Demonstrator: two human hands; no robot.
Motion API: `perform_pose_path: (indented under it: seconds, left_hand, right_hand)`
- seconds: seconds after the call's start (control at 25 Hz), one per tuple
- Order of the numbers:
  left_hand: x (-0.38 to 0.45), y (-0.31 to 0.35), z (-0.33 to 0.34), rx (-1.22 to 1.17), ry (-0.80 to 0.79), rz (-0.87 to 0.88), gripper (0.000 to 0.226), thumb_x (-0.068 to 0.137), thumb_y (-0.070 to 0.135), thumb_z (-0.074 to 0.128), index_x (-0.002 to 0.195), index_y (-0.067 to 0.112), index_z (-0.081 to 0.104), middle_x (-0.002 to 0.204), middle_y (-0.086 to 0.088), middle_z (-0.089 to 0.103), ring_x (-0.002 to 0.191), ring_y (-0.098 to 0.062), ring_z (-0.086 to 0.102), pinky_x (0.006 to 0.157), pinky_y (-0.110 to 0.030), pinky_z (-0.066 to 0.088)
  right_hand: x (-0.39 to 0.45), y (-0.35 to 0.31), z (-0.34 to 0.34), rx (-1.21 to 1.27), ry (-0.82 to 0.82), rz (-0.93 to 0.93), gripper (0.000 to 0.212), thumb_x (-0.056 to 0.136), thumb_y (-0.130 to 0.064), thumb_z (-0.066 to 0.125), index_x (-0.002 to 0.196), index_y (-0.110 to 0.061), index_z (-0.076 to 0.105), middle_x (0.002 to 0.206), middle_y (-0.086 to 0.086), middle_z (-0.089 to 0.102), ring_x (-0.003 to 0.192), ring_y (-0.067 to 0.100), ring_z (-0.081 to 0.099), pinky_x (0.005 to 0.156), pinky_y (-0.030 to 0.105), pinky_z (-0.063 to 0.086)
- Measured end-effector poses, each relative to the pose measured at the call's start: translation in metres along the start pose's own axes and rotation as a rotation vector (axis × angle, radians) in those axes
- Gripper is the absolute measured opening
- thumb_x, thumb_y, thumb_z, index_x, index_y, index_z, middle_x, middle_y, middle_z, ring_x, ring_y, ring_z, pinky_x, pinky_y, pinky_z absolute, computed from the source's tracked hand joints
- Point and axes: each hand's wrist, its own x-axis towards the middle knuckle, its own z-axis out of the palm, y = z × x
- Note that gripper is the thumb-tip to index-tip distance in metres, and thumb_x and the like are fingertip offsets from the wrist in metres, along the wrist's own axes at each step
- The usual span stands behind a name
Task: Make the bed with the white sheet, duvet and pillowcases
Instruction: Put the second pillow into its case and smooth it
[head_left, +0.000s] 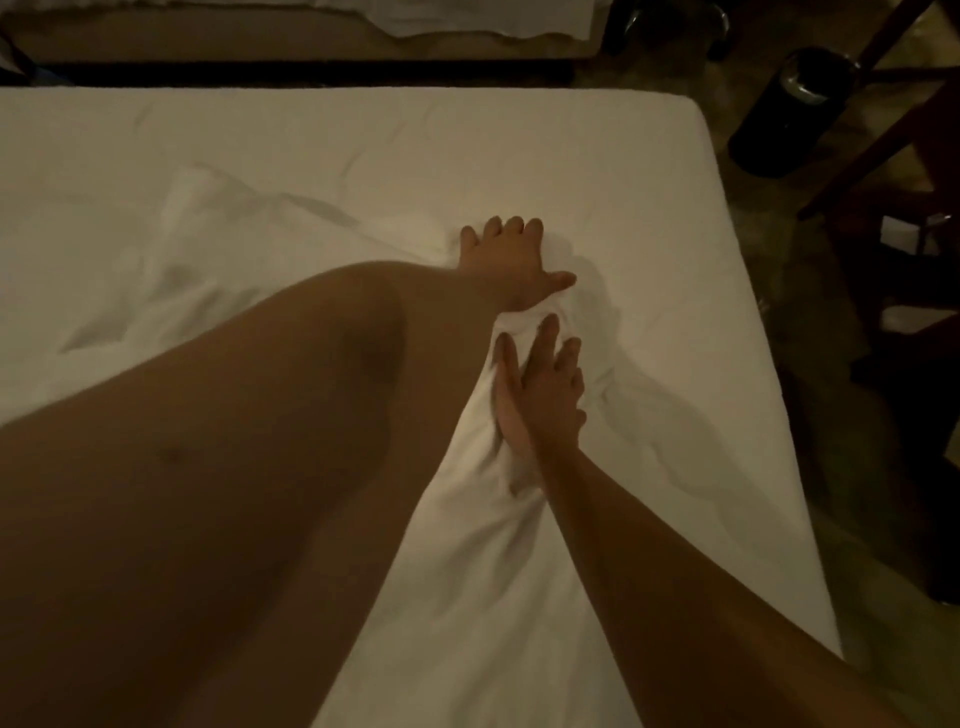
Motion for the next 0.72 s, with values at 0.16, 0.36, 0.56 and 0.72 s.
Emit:
perform_pose_path:
  seconds: [0.16, 0.36, 0.56, 0.72]
  left_hand:
    - [0.042, 0.003, 0.008, 0.030, -0.104, -0.022, 0.070, 0.080, 0.080, 0.054, 0.109, 0.016, 0.058, 0.111, -0.003, 0.064, 0.110, -0.027, 0.060, 0.096, -0.043, 0.039]
    - [0.056, -0.009, -0.014, -0.067, 0.123, -0.103, 0.062, 0.072, 0.082, 0.062, 0.086, 0.022, 0.056, 0.081, 0.005, 0.056, 0.072, -0.017, 0.057, 0.064, -0.029, 0.039]
    - [0.088, -0.028, -0.029, -0.218, 0.363, -0.210, 0.060, 0.082, 0.075, 0.056, 0.111, 0.024, 0.058, 0.103, 0.007, 0.057, 0.103, -0.020, 0.058, 0.087, -0.032, 0.041]
    - [0.082, -0.030, 0.011, -0.082, 0.296, -0.134, 0.067, 0.086, 0.072, 0.048, 0.135, 0.027, 0.043, 0.137, 0.000, 0.043, 0.127, -0.026, 0.039, 0.104, -0.042, 0.027]
  right_hand:
    - [0.019, 0.007, 0.011, -0.074, 0.062, 0.031, 0.084, 0.094, -0.074, 0.022, 0.159, -0.024, 0.006, 0.158, 0.015, 0.027, 0.138, 0.036, 0.036, 0.105, 0.059, 0.038]
    - [0.051, 0.001, -0.010, 0.097, 0.065, 0.128, 0.073, 0.091, -0.078, 0.035, 0.116, -0.010, 0.046, 0.116, 0.013, 0.062, 0.106, 0.035, 0.062, 0.087, 0.042, 0.047]
    - [0.087, -0.005, -0.036, 0.049, 0.211, -0.034, 0.069, 0.095, -0.070, 0.039, 0.121, -0.006, 0.046, 0.110, 0.018, 0.065, 0.100, 0.038, 0.064, 0.086, 0.045, 0.051]
    - [0.067, 0.014, -0.008, 0.189, 0.122, 0.221, 0.073, 0.095, -0.071, 0.034, 0.130, -0.007, 0.044, 0.128, 0.016, 0.057, 0.115, 0.037, 0.056, 0.094, 0.046, 0.043]
